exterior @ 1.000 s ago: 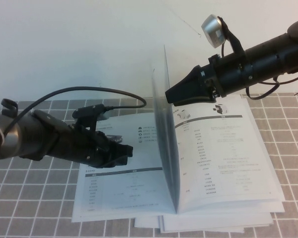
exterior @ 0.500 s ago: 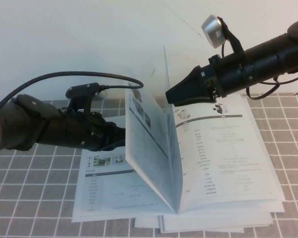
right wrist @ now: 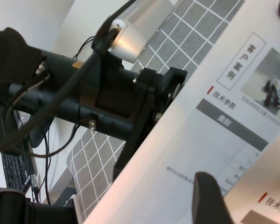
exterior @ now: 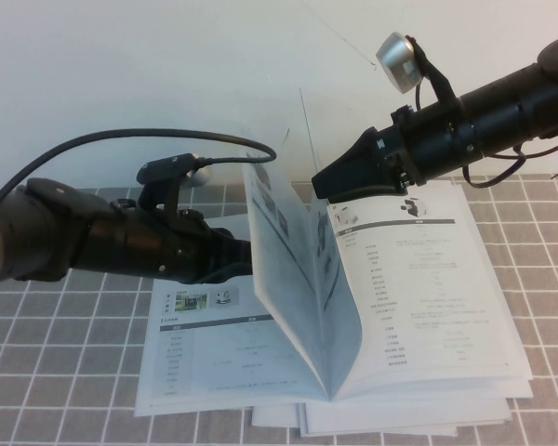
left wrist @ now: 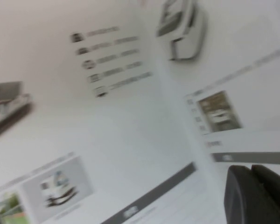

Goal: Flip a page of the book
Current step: Open the closed book

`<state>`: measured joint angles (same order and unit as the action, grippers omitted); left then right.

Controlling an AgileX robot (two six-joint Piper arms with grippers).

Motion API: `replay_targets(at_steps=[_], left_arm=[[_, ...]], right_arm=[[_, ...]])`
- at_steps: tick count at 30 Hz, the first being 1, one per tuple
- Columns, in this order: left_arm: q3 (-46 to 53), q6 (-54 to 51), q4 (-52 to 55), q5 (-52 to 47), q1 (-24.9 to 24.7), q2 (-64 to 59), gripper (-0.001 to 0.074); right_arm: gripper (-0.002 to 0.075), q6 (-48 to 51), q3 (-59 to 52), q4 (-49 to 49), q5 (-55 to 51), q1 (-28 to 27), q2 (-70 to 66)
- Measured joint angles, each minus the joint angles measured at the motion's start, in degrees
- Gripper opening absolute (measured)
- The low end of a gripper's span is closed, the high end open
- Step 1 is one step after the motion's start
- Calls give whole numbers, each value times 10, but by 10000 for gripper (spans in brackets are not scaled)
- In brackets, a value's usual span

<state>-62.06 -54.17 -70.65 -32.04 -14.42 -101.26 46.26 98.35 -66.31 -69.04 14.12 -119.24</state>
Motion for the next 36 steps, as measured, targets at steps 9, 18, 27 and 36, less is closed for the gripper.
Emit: replay_targets(at_steps=[9, 18, 27, 36], left_arm=[[-2, -46, -58, -51, 0, 0, -4], [-25, -52, -69, -92, 0, 0, -4], [-35, -52, -67, -104, 0, 2, -4], [-35, -50, -56, -100, 0, 4, -4]], right_arm=[[299, 0, 0, 0, 0, 0, 0], [288, 0, 0, 1, -2, 0, 0], [286, 0, 0, 5, -2, -3, 0], [284, -16, 25, 12, -2, -15, 0]])
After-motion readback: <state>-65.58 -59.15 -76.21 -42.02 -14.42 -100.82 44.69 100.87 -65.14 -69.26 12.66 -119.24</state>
